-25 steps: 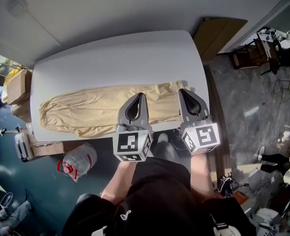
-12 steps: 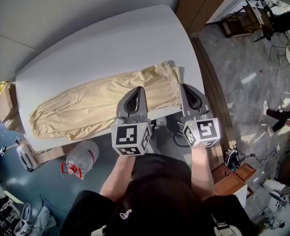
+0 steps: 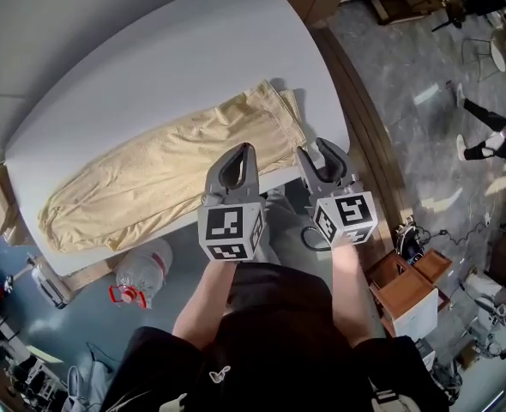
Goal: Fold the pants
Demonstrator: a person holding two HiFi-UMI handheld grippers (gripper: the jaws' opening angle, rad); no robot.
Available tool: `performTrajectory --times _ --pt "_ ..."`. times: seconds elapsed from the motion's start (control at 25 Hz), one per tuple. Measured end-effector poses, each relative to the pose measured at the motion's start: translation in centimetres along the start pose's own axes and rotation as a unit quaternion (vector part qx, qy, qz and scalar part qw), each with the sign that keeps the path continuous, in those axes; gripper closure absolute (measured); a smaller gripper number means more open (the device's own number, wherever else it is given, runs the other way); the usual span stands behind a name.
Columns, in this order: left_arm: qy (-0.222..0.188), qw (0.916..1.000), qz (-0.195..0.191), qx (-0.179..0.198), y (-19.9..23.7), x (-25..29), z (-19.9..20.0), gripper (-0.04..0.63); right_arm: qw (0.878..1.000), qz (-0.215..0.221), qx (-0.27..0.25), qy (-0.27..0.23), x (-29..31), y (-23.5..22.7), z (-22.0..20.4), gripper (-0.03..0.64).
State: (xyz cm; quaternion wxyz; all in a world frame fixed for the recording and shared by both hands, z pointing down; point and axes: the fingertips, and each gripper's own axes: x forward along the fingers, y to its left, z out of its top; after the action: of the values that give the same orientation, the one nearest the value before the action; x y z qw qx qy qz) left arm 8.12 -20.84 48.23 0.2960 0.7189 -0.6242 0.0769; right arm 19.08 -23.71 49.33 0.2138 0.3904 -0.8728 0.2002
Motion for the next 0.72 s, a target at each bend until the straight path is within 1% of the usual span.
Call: performTrajectory --times 0.12,0.2,0.4,0.56,0.72 --pt "0.011 0.9999 -0.004 0.001 -0.1 0.8 -0.9 0.592 1.0 -0.003 0.014 0.022 0.7 -0.6 -1.9 0.404" --pt "0.019 0.9998 -0.005 0.001 -0.1 1.2 -1.6 0.592 0.999 -0.005 0.023 0.037 1.1 -0.9 -3.2 0.389" --pt "0.044 0.999 0.002 -0.003 0.9 2.0 -3.9 0.592 0.992 -0.01 0.097 0.077 2.9 -1.9 -7.0 0.335" --pt "0.055 0.9984 0.007 -0.011 1.5 2.0 -4.9 0.592 0.985 -0.026 0.124 0.114 3.8 -2.8 -9.1 0.331" --pt "0.06 0.9979 0.015 -0.017 2.1 2.1 -5.4 0.592 0.98 -0.027 0.139 0.14 4.4 -2.7 -10.2 0.341"
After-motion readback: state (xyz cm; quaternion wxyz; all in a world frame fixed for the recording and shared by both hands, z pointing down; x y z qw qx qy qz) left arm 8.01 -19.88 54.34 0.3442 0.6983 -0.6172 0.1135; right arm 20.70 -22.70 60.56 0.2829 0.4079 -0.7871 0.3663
